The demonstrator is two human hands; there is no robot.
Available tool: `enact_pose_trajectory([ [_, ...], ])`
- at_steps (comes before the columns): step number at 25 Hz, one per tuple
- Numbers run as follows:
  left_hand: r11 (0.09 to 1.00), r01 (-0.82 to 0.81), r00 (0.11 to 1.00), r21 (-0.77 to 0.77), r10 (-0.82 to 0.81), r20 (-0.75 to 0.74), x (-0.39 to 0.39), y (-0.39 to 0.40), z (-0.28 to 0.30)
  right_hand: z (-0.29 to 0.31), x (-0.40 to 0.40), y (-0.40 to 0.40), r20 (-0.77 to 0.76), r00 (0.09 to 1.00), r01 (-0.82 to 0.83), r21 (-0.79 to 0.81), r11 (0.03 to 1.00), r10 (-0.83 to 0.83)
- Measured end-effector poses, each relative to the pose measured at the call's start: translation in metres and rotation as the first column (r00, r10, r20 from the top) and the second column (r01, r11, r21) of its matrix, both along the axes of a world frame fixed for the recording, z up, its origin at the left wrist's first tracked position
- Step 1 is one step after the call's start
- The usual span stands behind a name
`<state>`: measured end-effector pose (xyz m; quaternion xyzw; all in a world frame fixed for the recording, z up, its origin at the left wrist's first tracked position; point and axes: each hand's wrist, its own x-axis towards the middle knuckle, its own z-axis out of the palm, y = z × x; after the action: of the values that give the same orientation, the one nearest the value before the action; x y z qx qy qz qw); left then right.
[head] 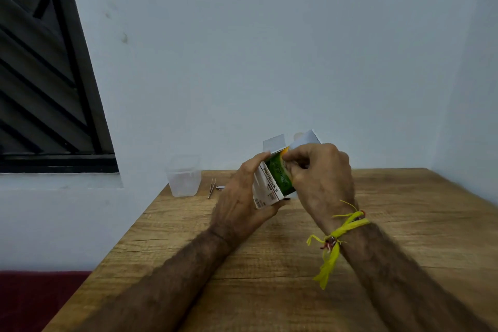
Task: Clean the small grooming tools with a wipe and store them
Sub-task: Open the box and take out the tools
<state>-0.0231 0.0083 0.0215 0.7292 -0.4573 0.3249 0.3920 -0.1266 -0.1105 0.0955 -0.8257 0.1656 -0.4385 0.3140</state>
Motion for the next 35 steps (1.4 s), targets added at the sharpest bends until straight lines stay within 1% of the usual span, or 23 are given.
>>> enact_pose_trajectory([
  [4, 1.000, -0.013, 0.998, -0.003, 0.012, -0.065, -0.001, -0.003, 0.004, 0.001, 0.005, -0.006, 0.131, 0.989, -0.071, 0.035, 0.997, 0.066],
  [7, 0.998, 0.032, 0.973, -0.051, -0.043, -0.228, 0.000, -0.002, 0.008, 0.006, 0.004, -0.003, 0.289, 0.950, -0.136, 0.034, 0.990, 0.120],
  [8, 0.997, 0.041, 0.961, -0.068, -0.058, -0.272, 0.001, -0.002, 0.009, 0.009, 0.003, -0.001, 0.362, 0.921, -0.166, 0.040, 0.985, 0.140],
  [10, 0.997, 0.042, 0.949, -0.058, -0.058, -0.309, 0.003, -0.002, 0.008, 0.012, 0.000, 0.005, 0.512, 0.843, -0.223, 0.055, 0.973, 0.164],
  [12, 0.997, 0.068, 0.929, -0.028, -0.074, -0.363, 0.004, -0.005, 0.005, 0.016, -0.002, 0.004, 0.641, 0.754, -0.263, 0.097, 0.960, 0.142],
  [14, 0.993, 0.117, 0.886, -0.018, -0.113, -0.450, 0.005, -0.009, 0.001, 0.022, -0.002, -0.005, 0.722, 0.687, -0.264, 0.145, 0.953, 0.080],
  [15, 0.990, 0.137, 0.864, -0.020, -0.129, -0.487, 0.004, -0.011, 0.000, 0.025, -0.002, -0.011, 0.735, 0.676, -0.233, 0.147, 0.961, 0.052],
  [17, 0.984, 0.172, 0.822, -0.046, -0.169, -0.544, 0.001, -0.013, 0.000, 0.025, 0.002, -0.026, 0.706, 0.708, -0.157, 0.120, 0.980, 0.027],
  [19, 0.974, 0.200, 0.778, -0.103, -0.222, -0.588, -0.004, -0.014, 0.000, 0.018, 0.008, -0.039, 0.623, 0.782, -0.114, 0.099, 0.989, 0.028],
  [21, 0.956, 0.216, 0.725, -0.197, -0.292, -0.623, -0.013, -0.019, 0.003, 0.009, 0.011, -0.051, 0.508, 0.861, -0.037, 0.089, 0.995, -0.013],
  [23, 0.941, 0.192, 0.695, -0.280, -0.332, -0.638, -0.022, -0.026, 0.008, 0.004, 0.012, -0.061, 0.422, 0.905, 0.025, 0.086, 0.996, -0.059],
  [25, 0.936, 0.142, 0.678, -0.324, -0.330, -0.657, -0.031, -0.036, 0.014, 0.000, 0.014, -0.066, 0.373, 0.925, 0.043, 0.074, 0.996, -0.068],
  [26, 0.934, 0.116, 0.669, -0.337, -0.324, -0.669, -0.033, -0.040, 0.017, -0.001, 0.015, -0.067, 0.346, 0.937, 0.025, 0.084, 0.996, -0.053],
  [28, 0.924, 0.087, 0.654, -0.372, -0.334, -0.679, -0.035, -0.046, 0.020, -0.002, 0.017, -0.065, 0.282, 0.959, -0.040, 0.157, 0.987, -0.006],
  [30, 0.920, 0.096, 0.669, -0.379, -0.342, -0.660, -0.032, -0.049, 0.017, -0.001, 0.016, -0.065, 0.202, 0.978, -0.098, 0.196, 0.976, 0.058],
  [31, 0.927, 0.118, 0.688, -0.355, -0.334, -0.644, -0.028, -0.048, 0.013, 0.000, 0.016, -0.063, 0.166, 0.980, -0.145, 0.200, 0.969, 0.112],
  [33, 0.952, 0.169, 0.735, -0.254, -0.293, -0.612, -0.025, -0.042, 0.006, 0.000, 0.018, -0.060, 0.116, 0.968, -0.245, 0.235, 0.941, 0.223],
  [34, 0.961, 0.174, 0.759, -0.215, -0.270, -0.593, -0.023, -0.038, 0.004, 0.000, 0.020, -0.058, 0.092, 0.963, -0.269, 0.252, 0.930, 0.254],
  [35, 0.964, 0.166, 0.780, -0.210, -0.258, -0.570, -0.022, -0.036, 0.004, -0.001, 0.021, -0.057, 0.074, 0.958, -0.286, 0.268, 0.920, 0.277],
])
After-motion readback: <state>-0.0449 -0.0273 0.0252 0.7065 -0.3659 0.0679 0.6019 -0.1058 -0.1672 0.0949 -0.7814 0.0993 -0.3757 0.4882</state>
